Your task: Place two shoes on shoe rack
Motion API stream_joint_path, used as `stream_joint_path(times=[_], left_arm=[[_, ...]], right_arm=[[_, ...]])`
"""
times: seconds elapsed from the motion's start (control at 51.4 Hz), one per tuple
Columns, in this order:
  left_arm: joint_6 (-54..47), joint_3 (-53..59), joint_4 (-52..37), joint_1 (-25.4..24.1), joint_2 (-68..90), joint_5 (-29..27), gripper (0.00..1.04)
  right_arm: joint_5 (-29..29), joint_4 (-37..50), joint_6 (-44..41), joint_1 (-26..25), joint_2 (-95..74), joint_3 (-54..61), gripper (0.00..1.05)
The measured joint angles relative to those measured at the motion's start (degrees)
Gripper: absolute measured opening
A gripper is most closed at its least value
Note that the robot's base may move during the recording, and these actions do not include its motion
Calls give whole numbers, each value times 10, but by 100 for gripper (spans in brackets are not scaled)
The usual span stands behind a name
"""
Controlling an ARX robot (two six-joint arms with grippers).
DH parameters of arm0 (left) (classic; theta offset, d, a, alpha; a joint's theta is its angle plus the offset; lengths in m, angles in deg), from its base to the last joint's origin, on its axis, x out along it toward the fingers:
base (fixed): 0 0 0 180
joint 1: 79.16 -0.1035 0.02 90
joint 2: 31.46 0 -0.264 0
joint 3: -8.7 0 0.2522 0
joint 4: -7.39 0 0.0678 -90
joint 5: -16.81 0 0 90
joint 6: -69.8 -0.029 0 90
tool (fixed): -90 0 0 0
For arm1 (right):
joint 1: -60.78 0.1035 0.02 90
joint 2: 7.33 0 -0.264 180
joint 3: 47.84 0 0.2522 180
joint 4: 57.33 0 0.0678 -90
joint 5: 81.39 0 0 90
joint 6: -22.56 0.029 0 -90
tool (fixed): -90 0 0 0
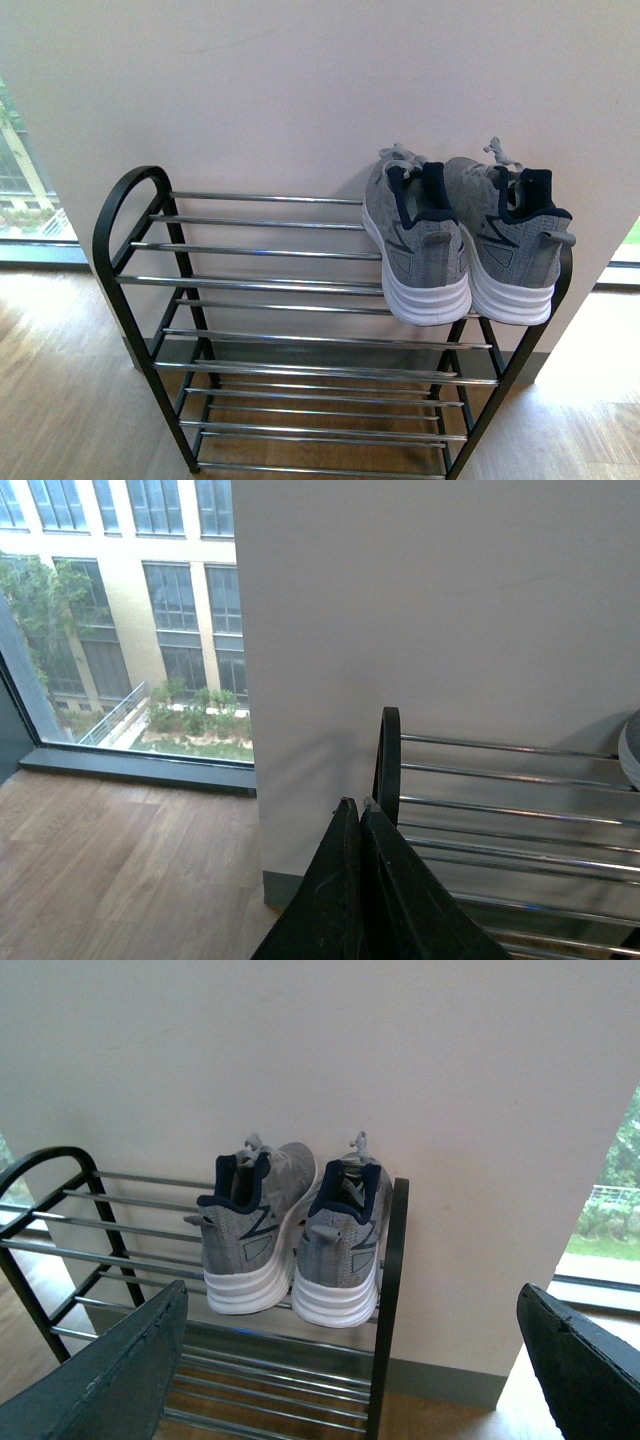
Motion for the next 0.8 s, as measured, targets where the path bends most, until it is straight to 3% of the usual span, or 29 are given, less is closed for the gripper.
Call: stream_joint_path(times=[0.798], left_arm=[[0, 9, 212, -1, -225, 5, 1]], right_arm=[[0, 0, 0, 0, 0, 0, 95]])
